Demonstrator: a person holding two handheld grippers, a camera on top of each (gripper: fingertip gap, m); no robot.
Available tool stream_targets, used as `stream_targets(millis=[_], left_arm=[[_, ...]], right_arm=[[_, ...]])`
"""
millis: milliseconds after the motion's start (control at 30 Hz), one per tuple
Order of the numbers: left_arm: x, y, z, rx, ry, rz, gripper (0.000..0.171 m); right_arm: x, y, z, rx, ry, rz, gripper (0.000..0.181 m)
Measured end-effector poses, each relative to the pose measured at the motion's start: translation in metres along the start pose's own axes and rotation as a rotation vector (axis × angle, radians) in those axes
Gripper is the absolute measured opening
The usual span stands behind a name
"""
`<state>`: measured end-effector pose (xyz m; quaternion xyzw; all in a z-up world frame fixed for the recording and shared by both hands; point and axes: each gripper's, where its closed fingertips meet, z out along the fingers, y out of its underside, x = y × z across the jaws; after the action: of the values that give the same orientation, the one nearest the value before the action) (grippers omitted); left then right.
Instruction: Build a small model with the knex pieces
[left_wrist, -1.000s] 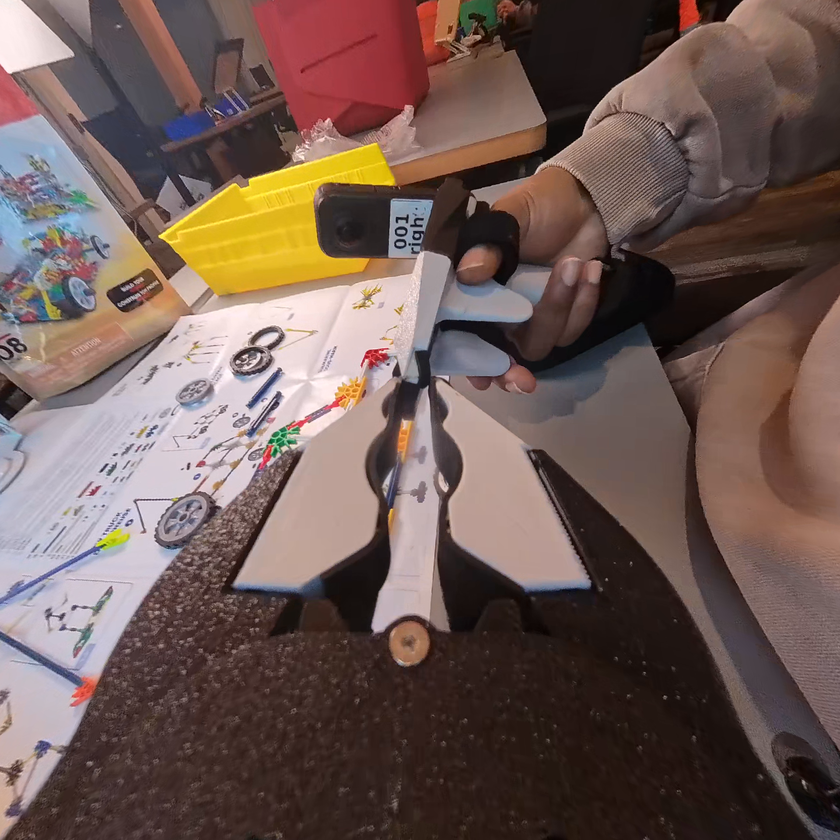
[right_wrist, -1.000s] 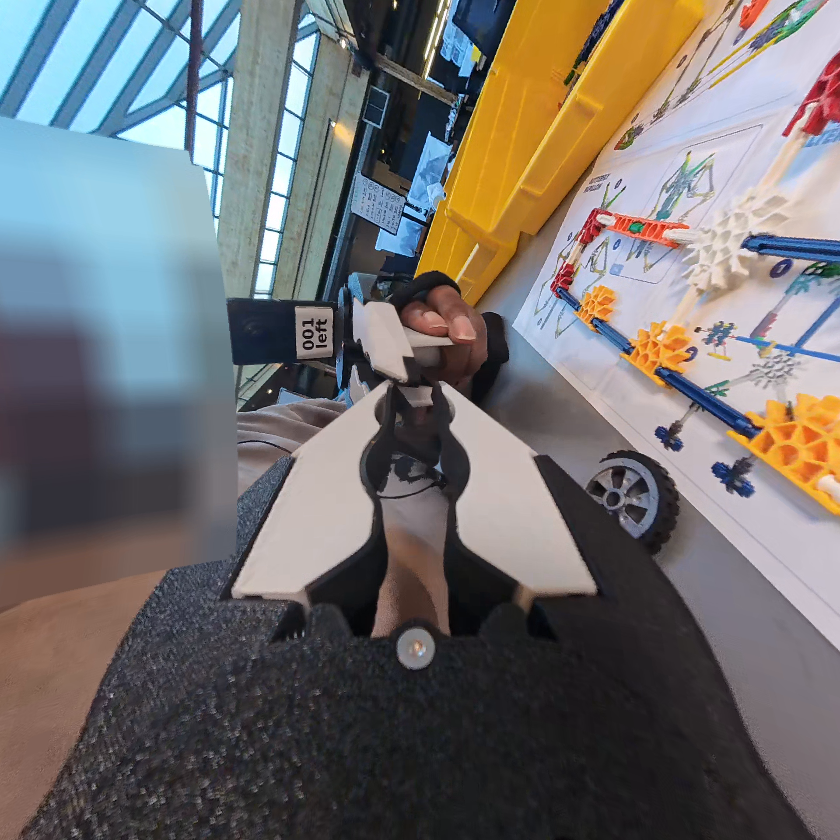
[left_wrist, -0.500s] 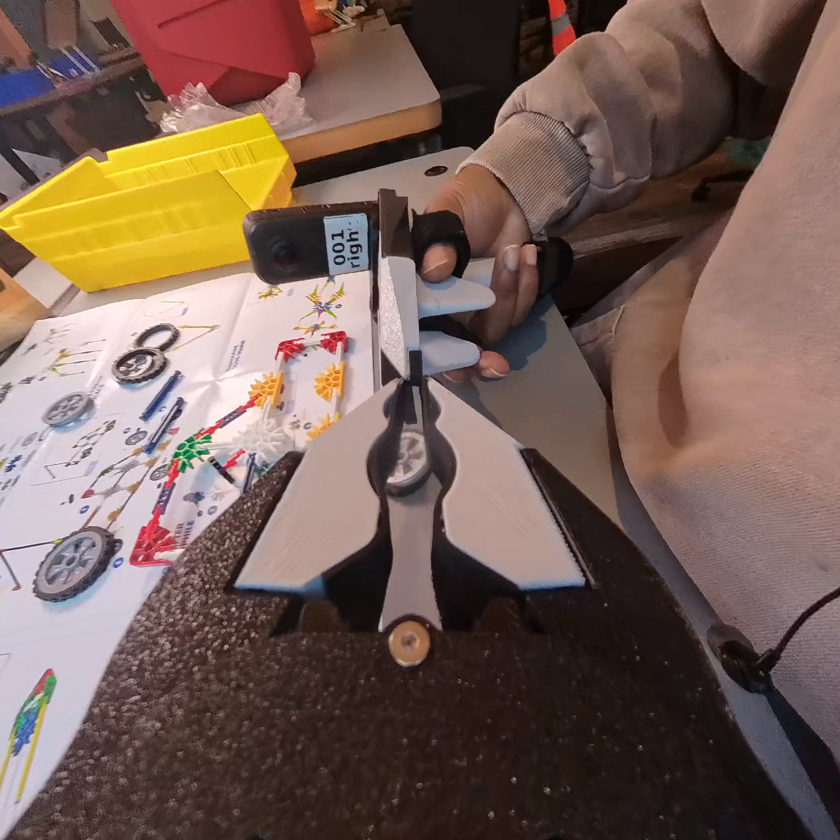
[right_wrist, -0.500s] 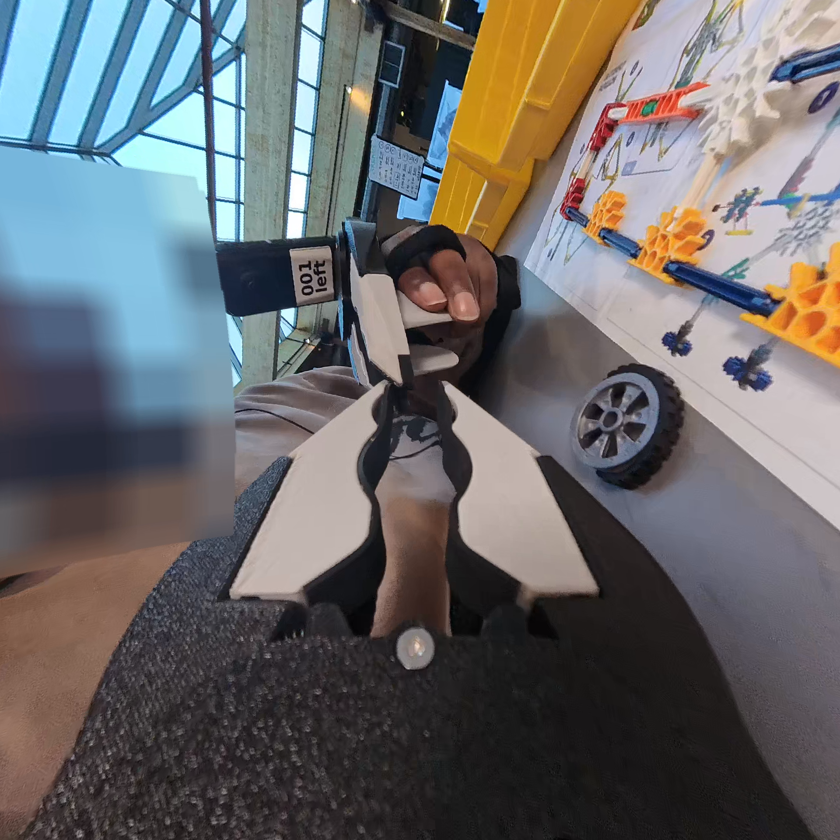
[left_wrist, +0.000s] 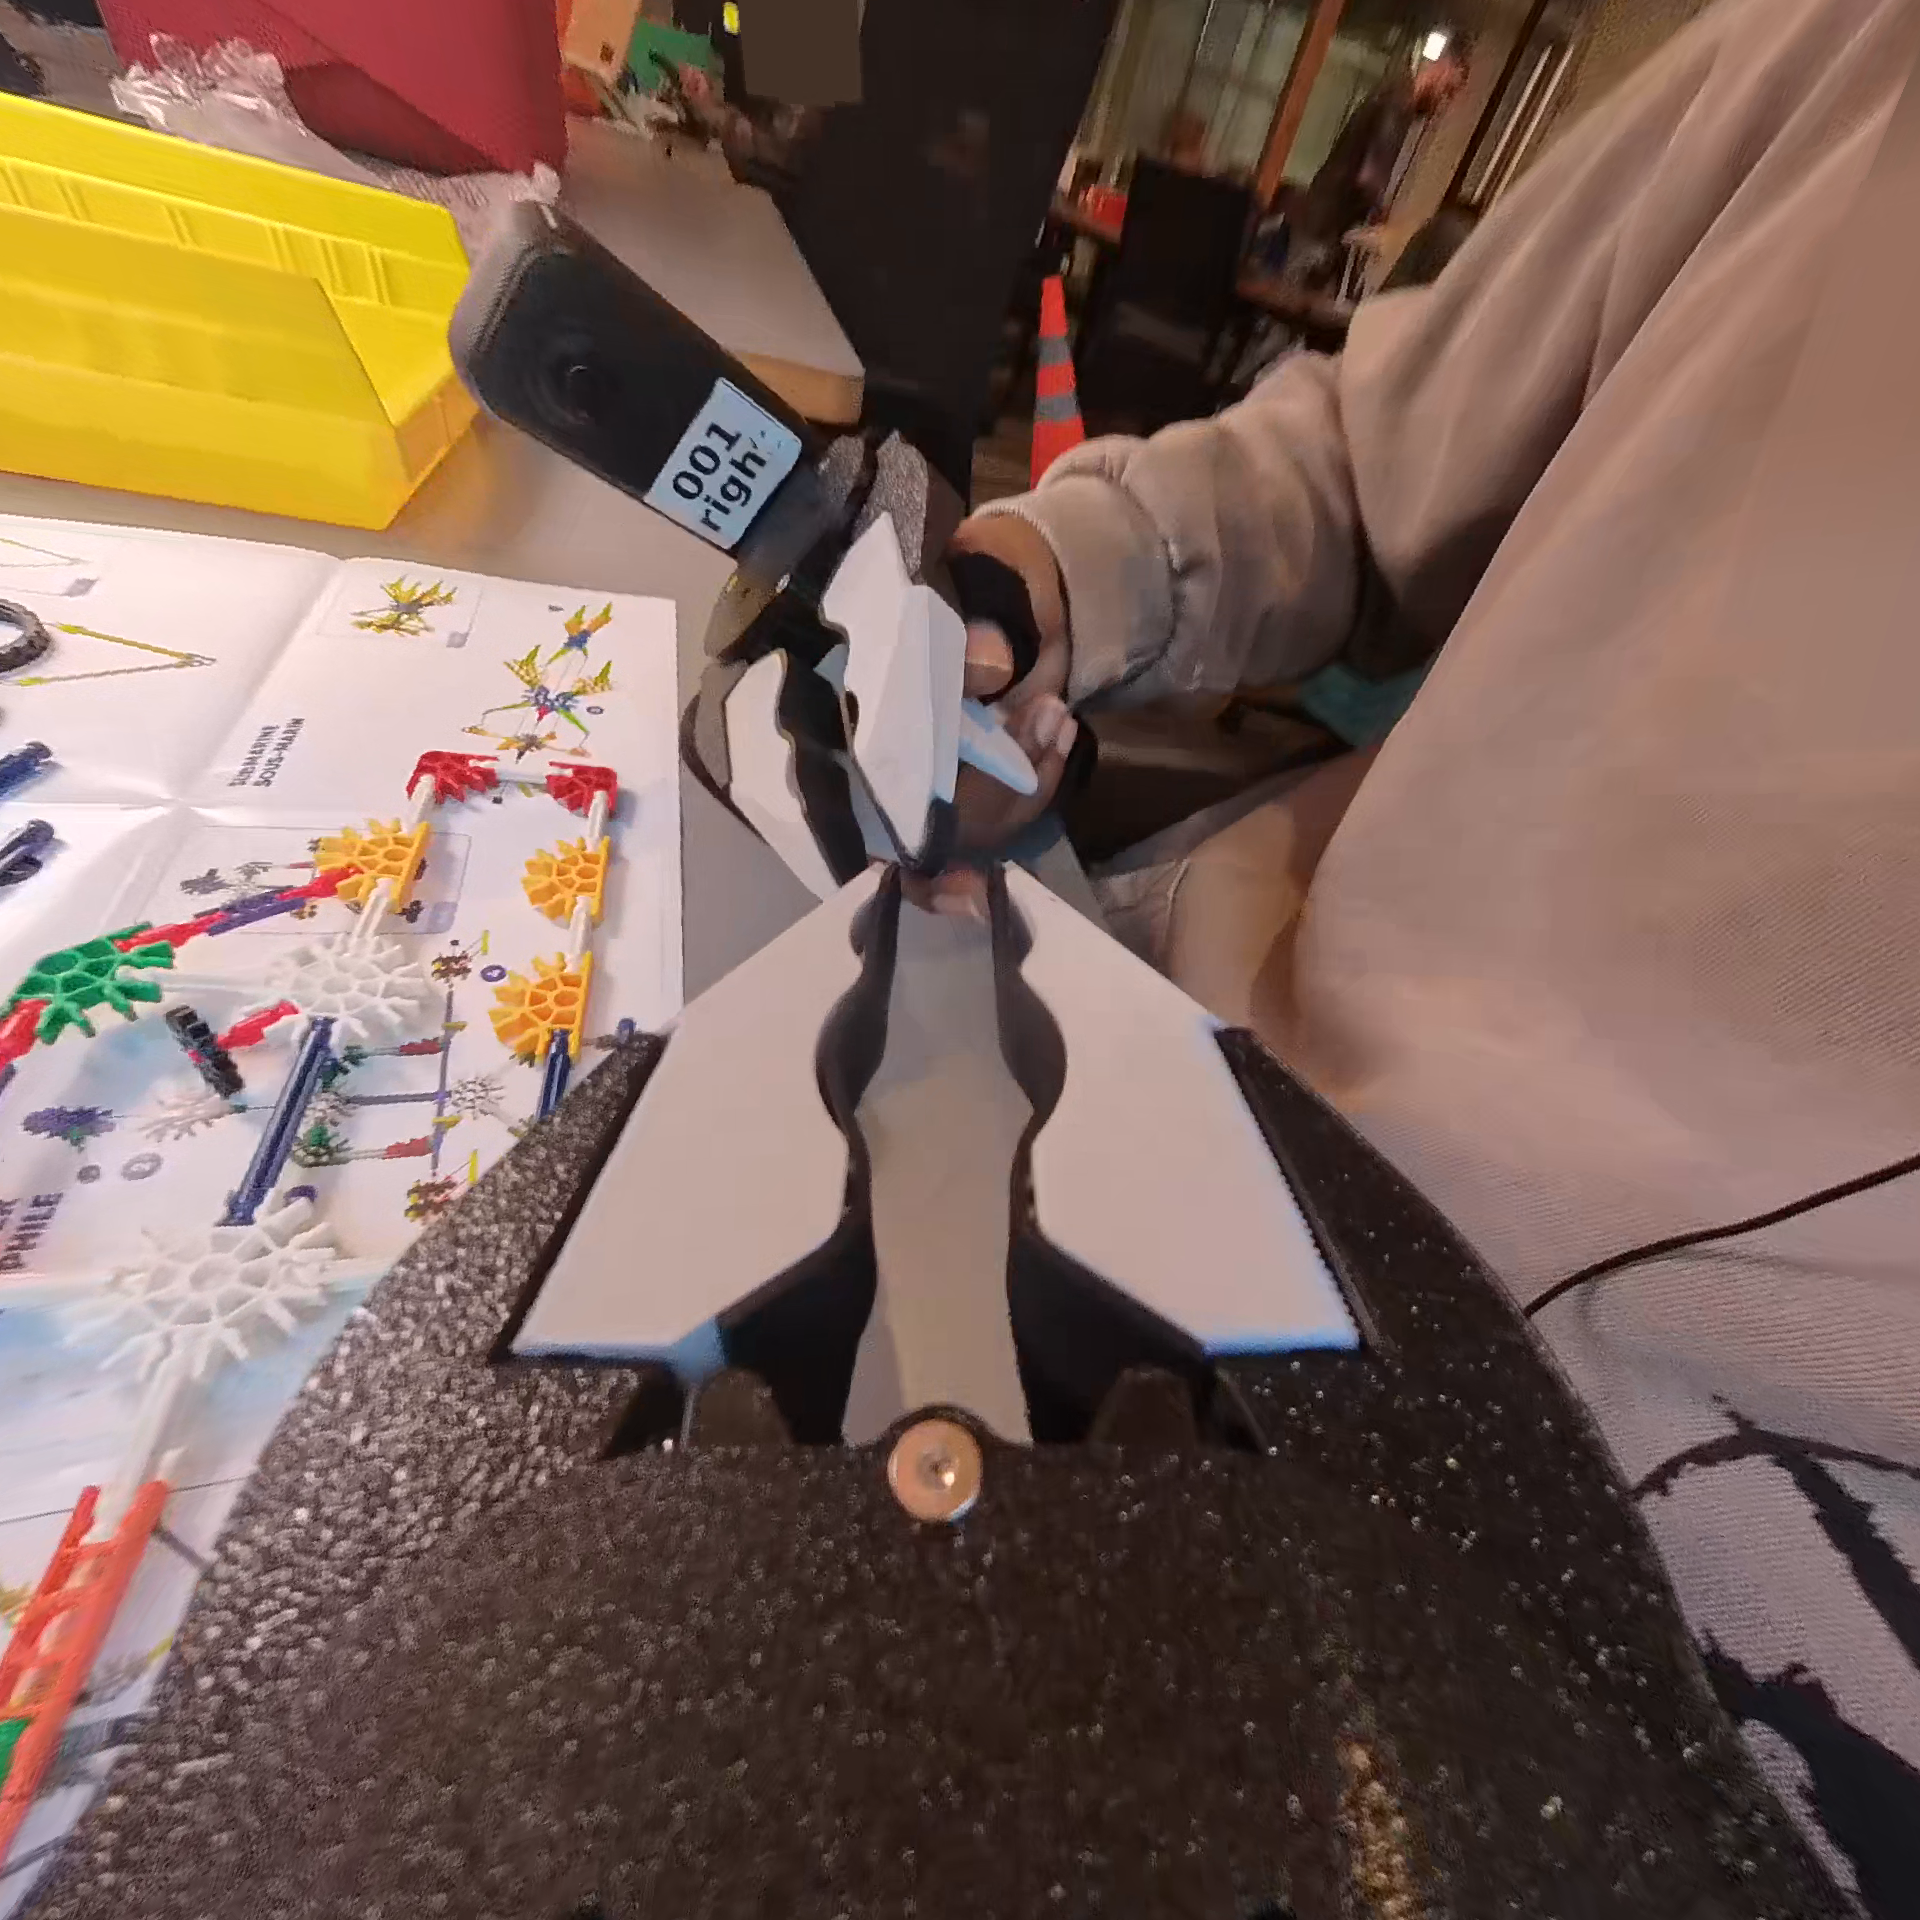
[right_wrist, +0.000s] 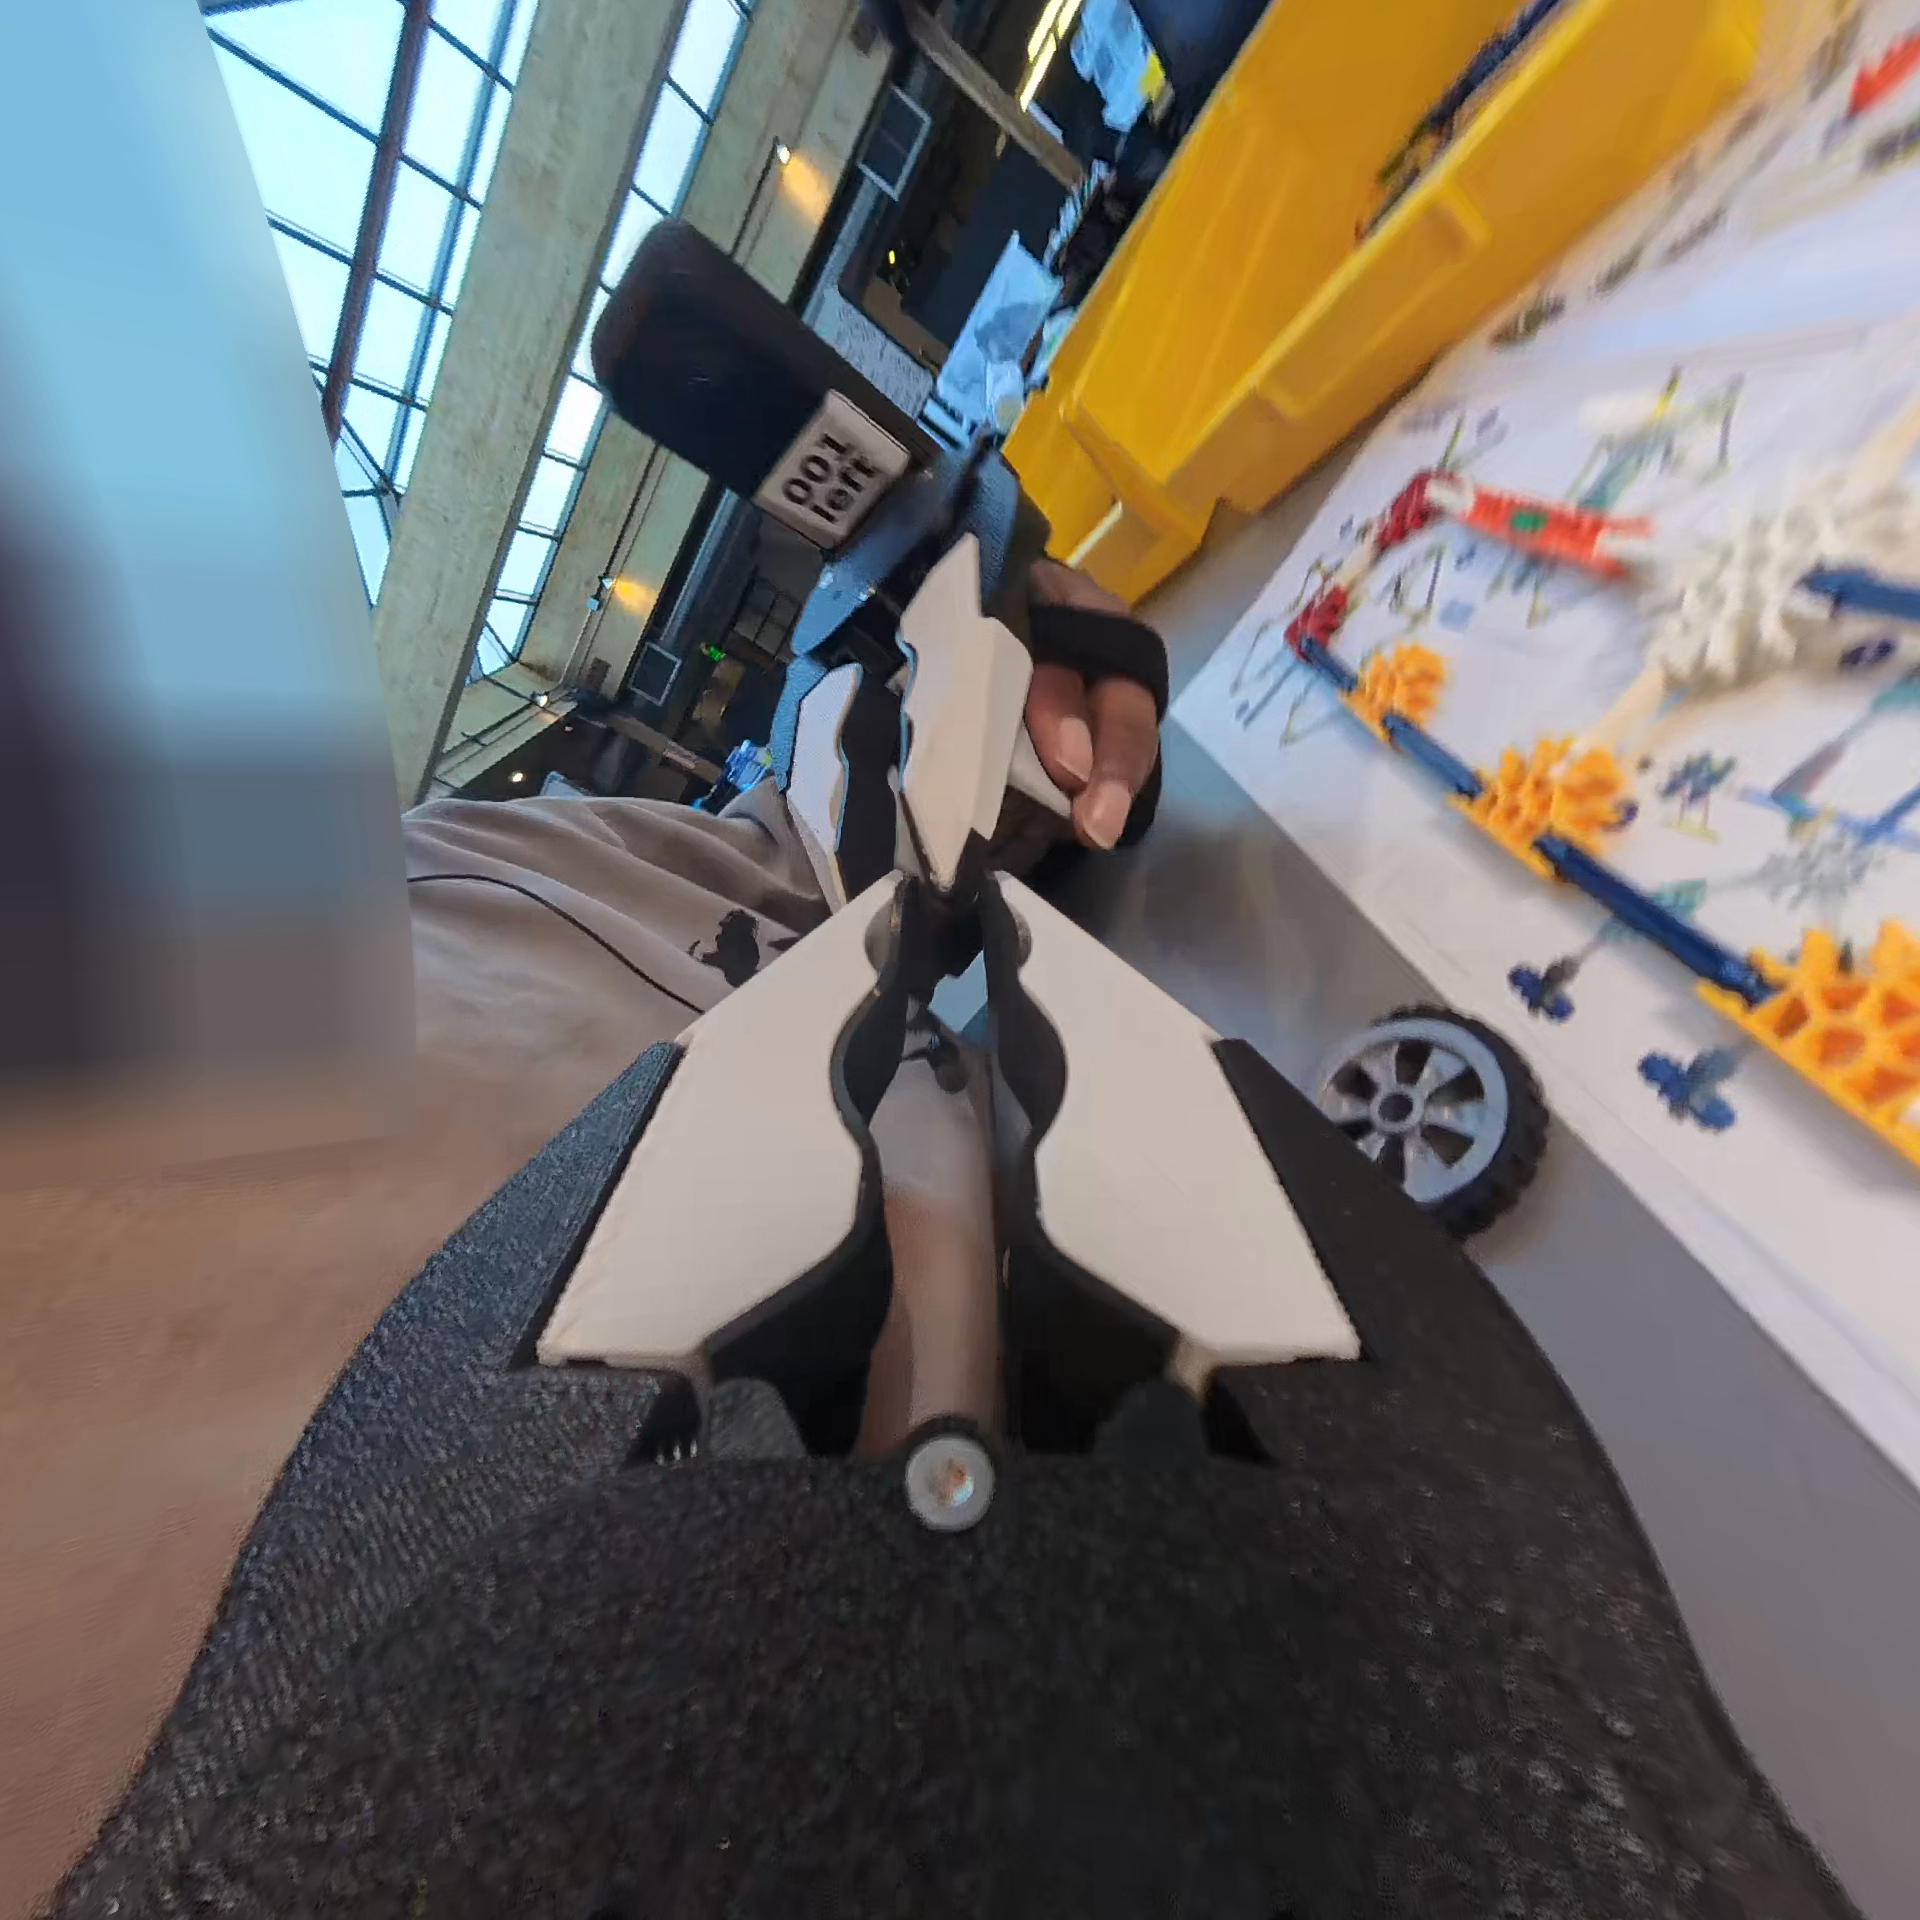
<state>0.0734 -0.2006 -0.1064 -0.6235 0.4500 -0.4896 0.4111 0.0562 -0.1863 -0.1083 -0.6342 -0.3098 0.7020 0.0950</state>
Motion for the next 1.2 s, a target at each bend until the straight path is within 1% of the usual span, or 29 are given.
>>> stream_targets(millis=[33,133,300,367,433,467,567,733,800,867,1000,1100,1200], left_arm=[[0.000,-0.005,-0.003,0.036,0.015,-0.035,0.017],[-0.001,-0.014,-0.006,0.102,0.048,-0.116,0.014],[-0.002,-0.021,-0.007,0.165,0.070,-0.203,0.007],[0.000,-0.021,-0.007,0.168,0.075,-0.197,0.006],[0.000,-0.021,-0.007,0.163,0.069,-0.185,0.005],[0.001,-0.019,-0.006,0.150,0.069,-0.176,0.005],[0.000,-0.010,-0.005,0.096,0.056,-0.155,0.005],[-0.004,-0.010,-0.005,0.099,0.046,-0.182,0.005],[-0.006,-0.010,-0.005,0.107,0.039,-0.205,0.005],[-0.008,-0.007,-0.005,0.100,0.014,-0.202,0.005],[-0.009,-0.014,-0.005,0.138,-0.014,-0.208,0.005],[-0.006,-0.017,-0.005,0.142,-0.009,-0.170,0.005],[-0.001,-0.022,-0.007,0.158,0.010,-0.098,0.006]], right_arm=[[-0.002,-0.005,-0.001,0.015,0.004,-0.041,0.011],[-0.005,-0.014,-0.001,0.030,0.044,-0.178,0.011],[-0.008,-0.018,0.006,0.010,0.102,-0.358,0.012],[-0.010,-0.017,0.009,0.000,0.109,-0.411,0.012],[-0.011,-0.016,0.011,-0.010,0.104,-0.425,0.012],[-0.013,-0.012,0.012,-0.035,0.094,-0.440,0.010],[-0.005,-0.005,0.013,-0.090,0.163,-0.498,0.009],[-0.003,-0.007,0.014,-0.074,0.212,-0.533,0.008],[-0.002,-0.008,0.013,-0.057,0.214,-0.519,0.008],[0.002,-0.007,0.011,-0.044,0.233,-0.526,0.007],[-0.003,-0.012,0.007,0.025,0.243,-0.569,0.006],[-0.007,-0.013,0.006,0.035,0.230,-0.607,0.006],[-0.014,-0.018,0.005,0.036,0.247,-0.727,0.008]])
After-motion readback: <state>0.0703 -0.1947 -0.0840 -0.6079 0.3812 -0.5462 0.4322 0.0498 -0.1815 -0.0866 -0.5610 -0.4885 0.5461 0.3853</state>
